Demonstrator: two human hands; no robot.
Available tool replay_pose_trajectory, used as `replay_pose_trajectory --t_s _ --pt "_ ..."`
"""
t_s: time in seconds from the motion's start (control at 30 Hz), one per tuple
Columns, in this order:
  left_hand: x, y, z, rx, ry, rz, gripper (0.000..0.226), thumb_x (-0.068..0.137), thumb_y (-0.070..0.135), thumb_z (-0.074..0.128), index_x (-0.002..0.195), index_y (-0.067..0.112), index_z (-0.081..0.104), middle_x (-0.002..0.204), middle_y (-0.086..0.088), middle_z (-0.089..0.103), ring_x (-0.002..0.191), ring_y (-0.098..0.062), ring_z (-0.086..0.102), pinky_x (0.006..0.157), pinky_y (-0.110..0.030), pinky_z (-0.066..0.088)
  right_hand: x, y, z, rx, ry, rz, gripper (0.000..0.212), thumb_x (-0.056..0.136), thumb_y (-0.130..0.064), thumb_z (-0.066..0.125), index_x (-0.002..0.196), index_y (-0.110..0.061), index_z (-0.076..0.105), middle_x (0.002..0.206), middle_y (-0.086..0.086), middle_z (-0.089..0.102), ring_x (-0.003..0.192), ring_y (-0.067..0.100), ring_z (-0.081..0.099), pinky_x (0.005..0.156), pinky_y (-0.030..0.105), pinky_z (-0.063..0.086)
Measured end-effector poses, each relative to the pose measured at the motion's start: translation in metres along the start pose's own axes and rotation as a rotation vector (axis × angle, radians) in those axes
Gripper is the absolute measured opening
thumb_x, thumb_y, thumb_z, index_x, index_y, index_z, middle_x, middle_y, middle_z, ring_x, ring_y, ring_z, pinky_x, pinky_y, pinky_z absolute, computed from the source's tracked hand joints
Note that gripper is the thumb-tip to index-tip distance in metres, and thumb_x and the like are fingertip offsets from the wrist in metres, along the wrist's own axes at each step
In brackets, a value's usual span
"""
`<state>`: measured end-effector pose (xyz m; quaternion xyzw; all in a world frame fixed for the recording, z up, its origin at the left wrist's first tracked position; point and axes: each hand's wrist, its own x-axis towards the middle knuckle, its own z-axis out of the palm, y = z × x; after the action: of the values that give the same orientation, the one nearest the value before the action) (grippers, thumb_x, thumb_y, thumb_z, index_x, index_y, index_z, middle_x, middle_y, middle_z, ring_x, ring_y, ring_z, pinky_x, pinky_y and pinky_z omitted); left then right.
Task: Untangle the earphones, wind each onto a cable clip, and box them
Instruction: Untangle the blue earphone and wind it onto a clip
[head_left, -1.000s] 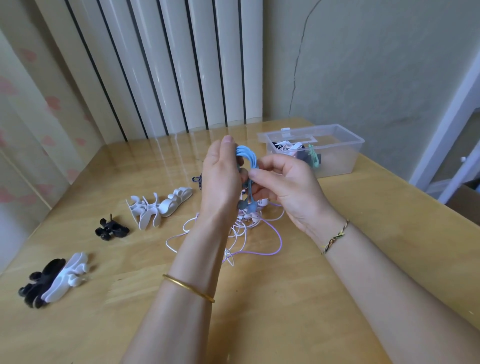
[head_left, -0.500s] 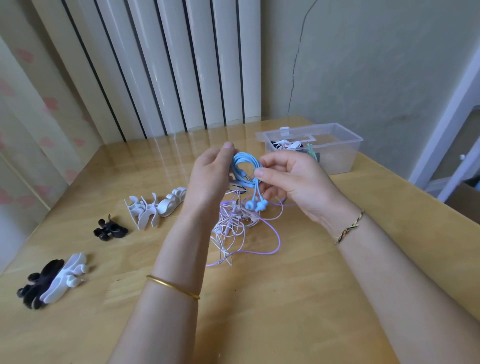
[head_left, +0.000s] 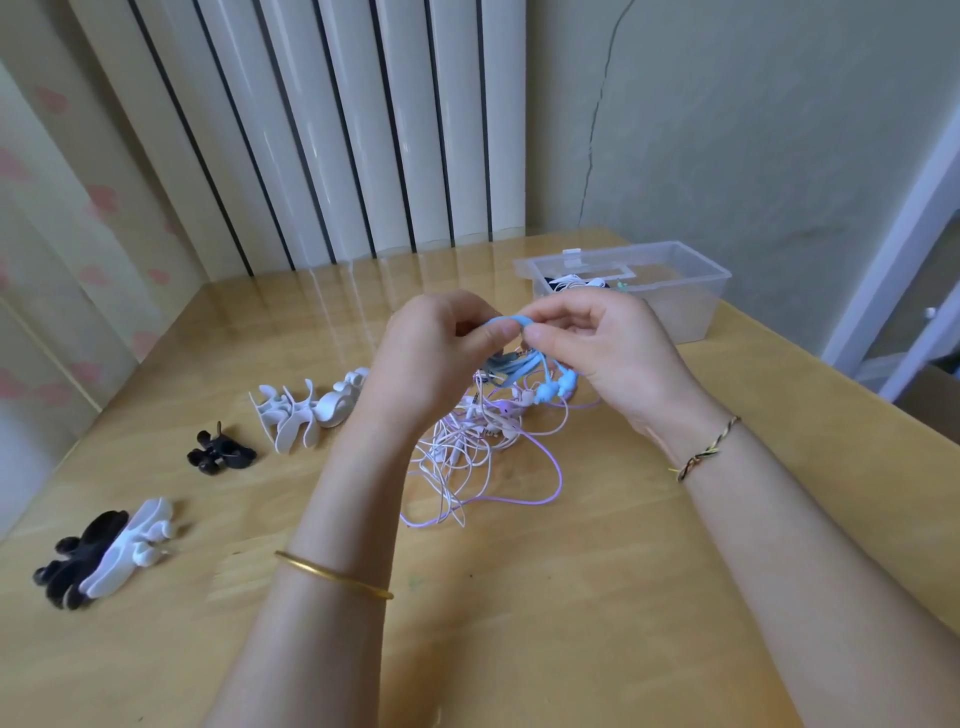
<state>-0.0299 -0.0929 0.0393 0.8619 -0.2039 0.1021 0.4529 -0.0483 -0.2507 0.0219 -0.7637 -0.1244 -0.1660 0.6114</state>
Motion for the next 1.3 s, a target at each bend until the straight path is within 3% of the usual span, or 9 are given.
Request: replay_pose_trajectory --t_s 0.17,0.37,0.53,0.63,0.8,0.93,1.13,1.23,1.3 --pt "0.001 -0.001 0.016 -0.230 0.103 -0.093 0.020 0.093 0.019 0.059 0.079 0.007 0.067 0.065 -0.006 0.062 0.042 -0.004 0.047 0.049 -0.019 0.043 0.000 0.004 0.005 -0.119 0.112 -0.048 0.021 0.095 -0.010 0.054 0.108 -0.011 0.070 0.089 0.016 0.069 0.074 0.021 0.061 0.070 0.031 0.049" --pt "0.003 0.000 0.024 -0.237 0.195 -0.100 0.021 0.094 0.019 0.056 0.079 0.007 0.063 0.050 0.012 0.060 0.039 -0.005 0.048 0.050 -0.022 0.044 -0.001 0.007 0.015 -0.195 0.151 -0.038 0.031 0.100 -0.024 0.043 0.122 -0.013 0.062 0.083 -0.021 0.058 0.062 -0.013 0.052 0.066 0.011 0.040" --pt "-0.002 0.005 0.023 -0.237 0.262 -0.085 0.021 0.094 0.020 0.055 0.080 0.005 0.061 0.063 0.002 0.061 0.053 -0.018 0.054 0.061 -0.038 0.049 -0.002 0.001 0.030 -0.104 0.164 -0.011 0.033 0.102 -0.020 0.040 0.129 -0.010 0.055 0.098 -0.002 0.060 0.058 -0.001 0.053 0.057 0.015 0.043" --pt "-0.006 0.007 0.018 -0.310 0.262 -0.111 0.019 0.095 0.017 0.054 0.080 0.006 0.058 0.067 -0.002 0.061 0.057 -0.020 0.054 0.062 -0.040 0.052 -0.001 -0.003 0.041 -0.005 0.182 0.067 0.030 0.103 -0.019 0.037 0.125 -0.011 0.055 0.088 0.003 0.058 0.049 0.018 0.049 0.048 0.027 0.041" --pt "-0.015 -0.001 0.001 -0.393 0.325 -0.157 0.015 0.095 0.015 0.055 0.085 0.004 0.058 0.071 -0.006 0.063 0.055 -0.022 0.060 0.056 -0.034 0.053 0.003 -0.017 0.062 0.185 0.077 0.197 0.030 0.103 -0.017 0.036 0.106 -0.001 0.061 0.076 0.008 0.059 0.051 0.016 0.051 0.047 0.024 0.040" --pt "-0.025 -0.011 -0.008 -0.455 0.368 -0.225 0.018 0.095 0.013 0.054 0.078 0.010 0.053 0.067 -0.007 0.061 0.047 -0.017 0.057 0.047 -0.022 0.045 0.004 -0.019 0.083 0.069 0.131 0.182 0.022 0.100 -0.015 0.041 0.098 -0.006 0.061 0.070 0.003 0.056 0.043 0.009 0.050 0.040 0.018 0.038" --pt "-0.032 -0.022 -0.027 -0.598 0.272 -0.287 0.017 0.095 0.018 0.056 0.083 0.007 0.059 0.050 0.006 0.055 0.042 -0.007 0.052 0.049 -0.022 0.045 0.009 -0.022 0.102 -0.011 0.159 0.138 0.018 0.098 -0.016 0.045 0.093 -0.017 0.062 0.078 0.005 0.059 0.058 0.017 0.055 0.046 0.022 0.046" --pt "-0.030 -0.037 -0.047 -0.466 0.134 -0.310 0.022 0.096 0.027 0.054 0.087 0.010 0.065 0.066 0.005 0.058 0.055 -0.007 0.052 0.049 -0.018 0.043 0.014 -0.023 0.101 -0.073 0.155 0.138 0.018 0.099 -0.019 0.045 0.099 -0.016 0.063 0.077 0.002 0.056 0.048 0.011 0.050 0.036 0.014 0.038" --pt "-0.023 -0.058 -0.064 -0.179 0.184 -0.305 0.016 0.095 0.018 0.056 0.097 0.007 0.068 0.080 -0.002 0.065 0.069 -0.016 0.058 0.058 -0.021 0.047 0.018 -0.022 0.102 -0.099 0.142 0.128 0.019 0.099 -0.018 0.045 0.100 -0.013 0.064 0.079 0.004 0.055 0.048 0.011 0.050 0.037 0.014 0.039"
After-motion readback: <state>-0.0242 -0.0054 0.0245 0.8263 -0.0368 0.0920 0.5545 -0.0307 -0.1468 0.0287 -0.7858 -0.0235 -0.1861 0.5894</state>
